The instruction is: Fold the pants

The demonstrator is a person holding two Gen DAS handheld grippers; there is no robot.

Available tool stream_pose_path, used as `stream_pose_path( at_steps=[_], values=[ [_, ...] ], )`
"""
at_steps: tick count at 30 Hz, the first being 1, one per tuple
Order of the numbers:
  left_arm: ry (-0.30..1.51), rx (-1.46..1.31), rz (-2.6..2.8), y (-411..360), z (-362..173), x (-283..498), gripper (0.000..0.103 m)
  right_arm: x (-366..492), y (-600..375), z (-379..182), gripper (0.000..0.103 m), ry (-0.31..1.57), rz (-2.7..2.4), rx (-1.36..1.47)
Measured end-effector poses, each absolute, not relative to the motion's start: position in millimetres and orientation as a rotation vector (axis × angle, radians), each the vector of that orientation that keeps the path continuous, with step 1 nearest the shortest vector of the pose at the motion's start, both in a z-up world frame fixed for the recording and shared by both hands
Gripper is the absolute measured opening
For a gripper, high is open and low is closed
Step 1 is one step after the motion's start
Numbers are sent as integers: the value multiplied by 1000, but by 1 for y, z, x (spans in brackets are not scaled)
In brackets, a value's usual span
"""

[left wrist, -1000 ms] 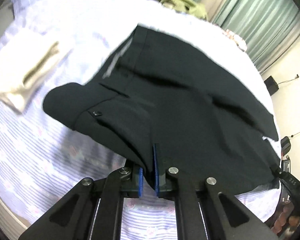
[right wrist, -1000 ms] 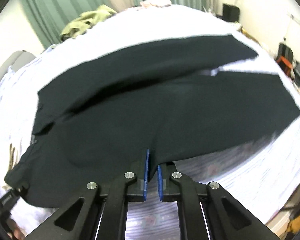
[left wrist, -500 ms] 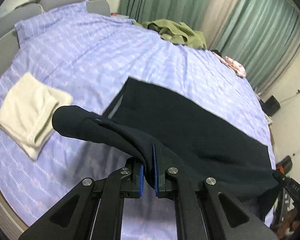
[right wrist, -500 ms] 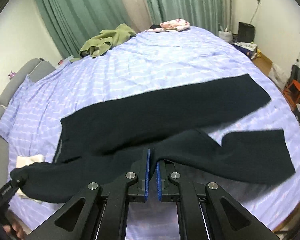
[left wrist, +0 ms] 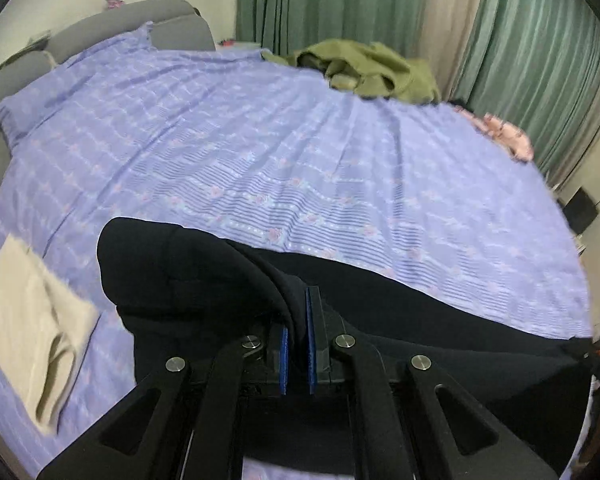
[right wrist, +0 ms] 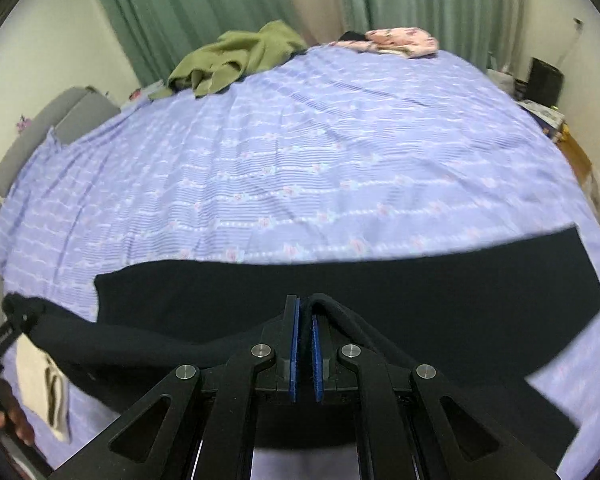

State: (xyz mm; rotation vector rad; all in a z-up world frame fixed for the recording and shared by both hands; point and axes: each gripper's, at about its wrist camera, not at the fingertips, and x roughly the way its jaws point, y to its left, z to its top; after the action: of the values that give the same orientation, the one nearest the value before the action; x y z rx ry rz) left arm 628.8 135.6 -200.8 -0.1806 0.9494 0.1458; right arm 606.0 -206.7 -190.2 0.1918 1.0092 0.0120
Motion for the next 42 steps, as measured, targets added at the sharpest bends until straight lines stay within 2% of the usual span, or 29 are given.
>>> stream_pose_path(
  at_steps=[6, 13, 16, 17, 18, 19, 20, 21, 26, 28, 31, 36, 38, 40, 42],
  values=[
    [1047, -147, 168, 134, -254, 688, 9, 669, -199, -241, 7, 1091, 50, 111],
    [1143, -70, 172, 121, -301, 728, 9, 696, -203, -292, 7, 1189, 41, 101],
    [1178, -57, 192, 119, -310, 737, 13, 704, -205, -301, 10, 1222, 47, 108],
    [1189, -60, 196, 118, -310, 739, 20, 707, -205, -303, 11, 1230, 50, 100],
    [1189, -58, 202, 117, -309, 741, 27, 708, -204, -303, 18, 1237, 61, 90],
    [1177, -47, 209, 114, -305, 741, 51, 710, -204, -302, 27, 1240, 78, 91],
    [1139, -26, 217, 111, -294, 737, 68, 711, -204, -301, 31, 1240, 90, 94],
    [1112, -7, 228, 108, -285, 735, 70, 710, -204, -296, 37, 1234, 114, 106],
    [1083, 34, 183, 83, -231, 709, 71, 693, -210, -260, 55, 1186, 174, 183],
    [1065, 41, 150, 74, -213, 688, 72, 668, -215, -232, 68, 1128, 163, 179],
    [1043, 46, 89, 58, -184, 647, 73, 622, -222, -193, 71, 1027, 146, 153],
    [1028, -9, -44, 39, -128, 556, 73, 527, -239, -131, 71, 926, 99, 93],
    [1006, -3, -90, 30, -105, 518, 78, 491, -246, -108, 71, 906, 85, 86],
    [972, 9, -145, 20, -84, 484, 78, 444, -252, -83, 77, 871, 77, 73],
    [941, 23, -188, 11, -67, 453, 79, 405, -258, -64, 78, 837, 46, 44]
  ],
)
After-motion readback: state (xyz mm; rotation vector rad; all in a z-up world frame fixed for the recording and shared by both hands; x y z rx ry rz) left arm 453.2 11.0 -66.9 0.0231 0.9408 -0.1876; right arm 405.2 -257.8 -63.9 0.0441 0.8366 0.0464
